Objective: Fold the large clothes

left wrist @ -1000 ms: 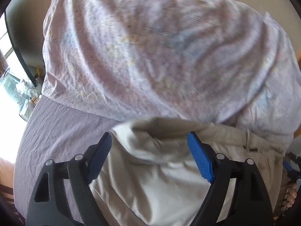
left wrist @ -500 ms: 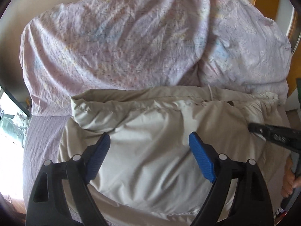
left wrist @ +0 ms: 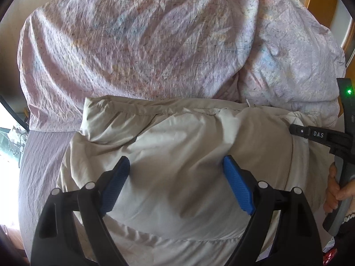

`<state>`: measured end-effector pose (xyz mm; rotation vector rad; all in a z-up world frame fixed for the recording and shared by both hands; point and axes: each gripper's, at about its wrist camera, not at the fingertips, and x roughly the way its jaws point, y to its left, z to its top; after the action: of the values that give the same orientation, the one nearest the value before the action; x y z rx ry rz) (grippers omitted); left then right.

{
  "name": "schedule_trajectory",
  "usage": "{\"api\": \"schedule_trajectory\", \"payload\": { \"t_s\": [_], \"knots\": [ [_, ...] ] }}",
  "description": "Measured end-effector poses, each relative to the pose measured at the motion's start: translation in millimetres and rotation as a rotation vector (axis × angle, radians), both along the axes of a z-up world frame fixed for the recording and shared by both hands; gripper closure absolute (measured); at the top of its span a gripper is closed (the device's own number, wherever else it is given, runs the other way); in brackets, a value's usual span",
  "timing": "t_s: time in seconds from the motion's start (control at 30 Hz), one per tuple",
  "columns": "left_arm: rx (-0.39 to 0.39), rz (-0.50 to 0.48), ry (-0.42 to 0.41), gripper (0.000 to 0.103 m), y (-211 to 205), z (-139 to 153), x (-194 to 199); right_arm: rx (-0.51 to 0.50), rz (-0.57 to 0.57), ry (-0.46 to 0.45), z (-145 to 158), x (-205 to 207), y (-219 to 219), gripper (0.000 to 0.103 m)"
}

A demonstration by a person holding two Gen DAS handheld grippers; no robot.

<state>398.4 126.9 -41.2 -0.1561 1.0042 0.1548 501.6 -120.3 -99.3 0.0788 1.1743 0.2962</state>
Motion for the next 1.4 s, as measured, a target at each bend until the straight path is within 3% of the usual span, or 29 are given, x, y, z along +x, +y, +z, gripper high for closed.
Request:
{"api": "schedule_trajectory", "payload": {
  "t_s": [0.13, 0.3, 0.47, 0.63, 0.73, 0.83, 1.0, 1.17, 1.4],
  "knots": [
    [0.031, 0.03, 0.011, 0.013, 6.6, -11.3, 1.4, -0.003, -0.014, 0.026, -19.3, 4.2, 8.1, 0.099],
    [0.04, 0.079, 0.044, 0.01, 17.1, -35.3, 9.0, 0.035, -0.007, 0.03, -21.7, 2.4, 0.0, 0.095],
    [0.059, 0.099, 0.068, 0.009, 21.9, -49.4, 17.0, 0.068, 0.012, 0.013, -16.6, -3.1, -26.1, 0.068],
    [0.067, 0.104, 0.081, 0.007, 25.7, -56.8, 21.9, 0.112, -0.001, -0.058, 4.3, -15.3, -57.8, 0.054],
    [0.06, 0.107, 0.083, 0.006, 29.0, -61.4, 24.4, 0.151, -0.037, -0.117, 15.4, -25.0, -83.1, 0.052],
    [0.062, 0.11, 0.087, 0.005, 33.9, -66.1, 25.9, 0.103, -0.076, -0.17, 19.1, -29.6, -101.4, 0.053],
    [0.06, 0.11, 0.088, 0.003, 36.9, -69.6, 28.4, 0.007, -0.083, -0.182, 8.9, -35.4, -121.4, 0.053],
    [0.067, 0.101, 0.071, 0.002, 44.1, -76.4, 29.9, -0.127, -0.074, -0.189, -19.3, -31.0, -118.3, 0.052],
    [0.068, 0.101, 0.041, 0.002, 52.1, -88.0, 35.1, -0.2, -0.047, -0.202, -40.0, -24.8, -109.0, 0.046]
  ]
}}
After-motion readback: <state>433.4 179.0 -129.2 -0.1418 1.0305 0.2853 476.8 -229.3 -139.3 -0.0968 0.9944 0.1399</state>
